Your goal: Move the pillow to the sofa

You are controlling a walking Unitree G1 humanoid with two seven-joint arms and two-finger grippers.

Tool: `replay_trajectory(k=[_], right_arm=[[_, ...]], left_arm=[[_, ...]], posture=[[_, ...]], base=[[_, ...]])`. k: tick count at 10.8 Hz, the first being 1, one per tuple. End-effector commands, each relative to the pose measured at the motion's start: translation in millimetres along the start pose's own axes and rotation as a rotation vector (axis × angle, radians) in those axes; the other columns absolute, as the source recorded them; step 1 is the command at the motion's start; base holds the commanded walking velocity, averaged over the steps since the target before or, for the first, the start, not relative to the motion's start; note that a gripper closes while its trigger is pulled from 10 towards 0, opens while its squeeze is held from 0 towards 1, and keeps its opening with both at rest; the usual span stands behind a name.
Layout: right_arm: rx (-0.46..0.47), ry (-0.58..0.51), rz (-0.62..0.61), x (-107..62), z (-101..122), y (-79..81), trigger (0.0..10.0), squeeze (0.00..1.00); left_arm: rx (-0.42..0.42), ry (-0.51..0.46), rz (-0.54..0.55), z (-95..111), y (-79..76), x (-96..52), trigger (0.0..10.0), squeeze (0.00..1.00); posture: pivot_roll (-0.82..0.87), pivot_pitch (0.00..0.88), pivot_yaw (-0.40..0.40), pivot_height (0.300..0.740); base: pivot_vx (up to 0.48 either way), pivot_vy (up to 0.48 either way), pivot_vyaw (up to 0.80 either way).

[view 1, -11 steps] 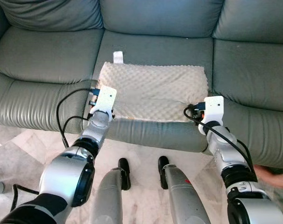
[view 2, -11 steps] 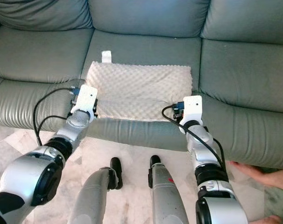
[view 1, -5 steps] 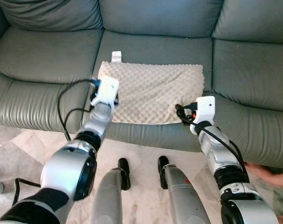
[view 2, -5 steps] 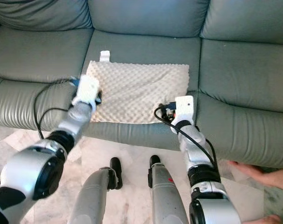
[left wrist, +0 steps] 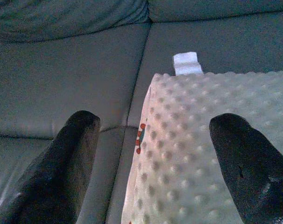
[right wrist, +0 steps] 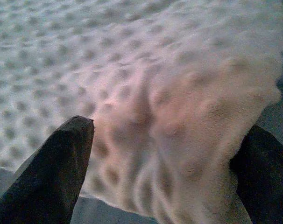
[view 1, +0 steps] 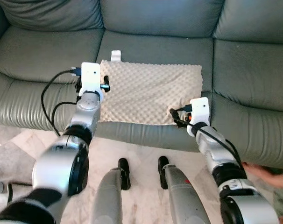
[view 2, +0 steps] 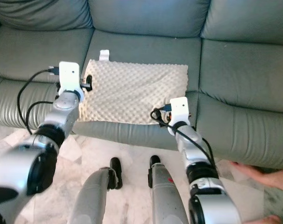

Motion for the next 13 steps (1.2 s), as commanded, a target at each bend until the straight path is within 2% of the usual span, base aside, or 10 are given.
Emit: replay_trajectory(k=[1,2,4,5,7,9,10,11,12,13], right_arm=[[0.001,0.044,0.02,-4.6,-13.7,4.4,10.0,1.0],[-0.012,0.049,0.011,-7.5,-16.6,0.3,10.0,1.0],[-0.027,0.069,-0.027,-16.4,-25.1,-8.9,10.0,1.0],[-0.025,0.081,-0.038,-24.3,-30.9,-7.6,10.0,1.0],[-0.008,0.082,-0.038,-34.8,-32.8,-2.8,10.0,1.0],[-0.021,-0.01,-0.038,-46.5,-18.3,6.3,10.0,1.0],[-0.088,-0.077,-0.018,-57.5,-8.0,17.3,10.0,1.0],[-0.151,-0.135,0.002,-70.7,-3.9,26.2,10.0,1.0],[-0.191,-0.172,0.001,-78.2,0.7,30.0,10.0,1.0],[-0.176,-0.188,-0.039,-82.0,0.9,31.9,10.0,1.0]], left_arm=[[0.003,0.039,0.0,-17.8,6.8,-6.1,10.0,0.0],[-0.002,0.029,-0.009,-18.6,6.7,-8.5,10.0,0.0],[0.0,0.027,-0.057,-29.9,2.9,-24.0,10.0,0.0],[0.0,0.054,-0.067,-45.1,5.2,-39.2,10.0,0.0],[-0.018,0.081,-0.03,-55.4,11.1,-49.4,10.0,0.0],[-0.03,0.08,-0.065,-53.7,7.0,-59.4,10.0,0.0],[-0.021,0.112,-0.105,-61.1,6.6,-65.8,10.0,0.0],[0.012,0.146,-0.185,-72.1,3.8,-75.7,10.0,0.0],[0.072,0.143,-0.277,-78.5,-0.9,-89.2,10.0,0.0],[0.109,0.14,-0.286,-88.5,2.4,-99.0,10.0,0.0]], posture=[[-0.07,0.332,0.093,0.74],[-0.07,0.316,0.091,0.74],[-0.07,0.249,0.083,0.74],[-0.07,0.213,0.075,0.74],[-0.09,0.162,0.069,0.74],[-0.08,0.084,0.075,0.74],[-0.07,0.06,0.075,0.74],[-0.07,0.004,0.065,0.74],[-0.07,0.0,0.06,0.74],[-0.06,0.0,0.039,0.74]], base=[[0.0,0.0,0.0],[0.0,0.0,0.0],[0.0,0.0,0.0],[0.0,0.0,0.0],[0.0,0.0,0.0],[0.0,0.0,0.0],[0.0,0.0,0.0],[0.0,0.0,0.0],[0.0,0.0,0.0],[0.0,0.0,0.0]])
Point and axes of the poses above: a point about 5 cm out from each wrist's last joint towards the gripper, its own x axis pointing out of the wrist towards the gripper, its own z axis along the axis of the wrist's last joint, y = z × x, the point moved 4 cm from there along x, pointing out of the wrist towards the gripper, and after that the axes turned 14 degrees about -x, right-handed, at the moved point
